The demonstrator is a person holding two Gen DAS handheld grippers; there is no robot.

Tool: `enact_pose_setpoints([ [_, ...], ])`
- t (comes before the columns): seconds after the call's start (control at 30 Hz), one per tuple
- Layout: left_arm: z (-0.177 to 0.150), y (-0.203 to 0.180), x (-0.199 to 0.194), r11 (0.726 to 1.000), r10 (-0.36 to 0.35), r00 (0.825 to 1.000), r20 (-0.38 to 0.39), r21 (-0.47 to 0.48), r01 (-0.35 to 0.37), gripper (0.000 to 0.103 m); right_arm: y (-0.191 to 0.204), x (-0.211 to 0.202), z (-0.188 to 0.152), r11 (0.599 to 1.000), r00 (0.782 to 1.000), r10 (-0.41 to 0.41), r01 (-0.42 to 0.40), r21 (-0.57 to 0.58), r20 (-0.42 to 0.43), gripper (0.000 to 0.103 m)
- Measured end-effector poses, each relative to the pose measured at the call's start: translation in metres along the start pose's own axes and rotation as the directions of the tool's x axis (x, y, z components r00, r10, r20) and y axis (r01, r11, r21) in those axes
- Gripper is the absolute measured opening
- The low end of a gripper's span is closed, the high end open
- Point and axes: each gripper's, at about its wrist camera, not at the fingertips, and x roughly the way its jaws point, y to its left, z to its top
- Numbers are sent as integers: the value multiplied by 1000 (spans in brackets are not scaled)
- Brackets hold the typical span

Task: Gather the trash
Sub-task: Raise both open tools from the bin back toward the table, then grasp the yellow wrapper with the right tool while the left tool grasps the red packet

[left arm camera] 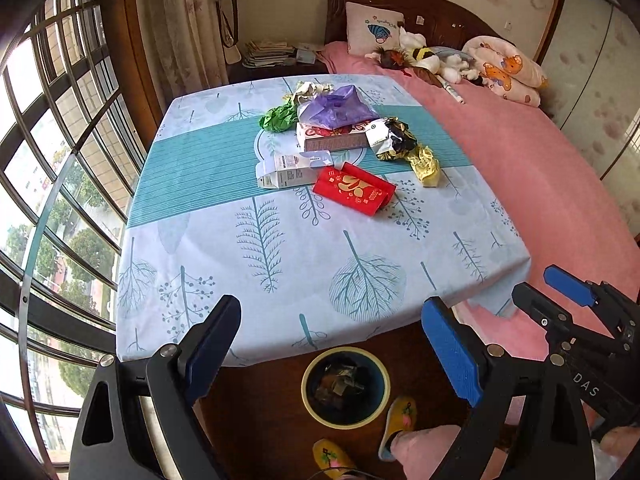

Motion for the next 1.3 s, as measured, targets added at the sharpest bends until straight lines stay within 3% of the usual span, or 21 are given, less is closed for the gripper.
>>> enact_pose_setpoints([
  [0.23,52,-13,61,997,-21,999,-47,-78,17,93,-48,75,55,999,998,39,-40,-11,-52,52],
  [0.37,88,-23,109,986,0,996,-84,-165,-14,93,-78,132,97,995,990,87,-92,-46,-108,52],
  [0.53,125,-37,170,956,0,984,-176,-290,-52,93,-103,204,140,981,970,144,-166,-101,-195,52],
  [0.73,145,-45,221,906,41,969,-242,-400,-138,93,-107,269,159,954,940,193,-247,-170,-282,52],
  [0.87,151,-44,245,869,59,955,-291,-455,-192,93,-104,296,161,936,928,198,-274,-221,-315,51],
  [0.93,154,-44,255,858,70,946,-315,-464,-218,93,-104,304,161,926,923,203,-289,-243,-326,44],
  [1.07,162,-50,275,848,97,928,-359,-458,-266,93,-107,309,164,903,907,245,-342,-261,-342,38],
  [1.3,176,-66,307,842,155,888,-432,-413,-348,90,-111,311,166,885,888,289,-391,-253,-358,36],
])
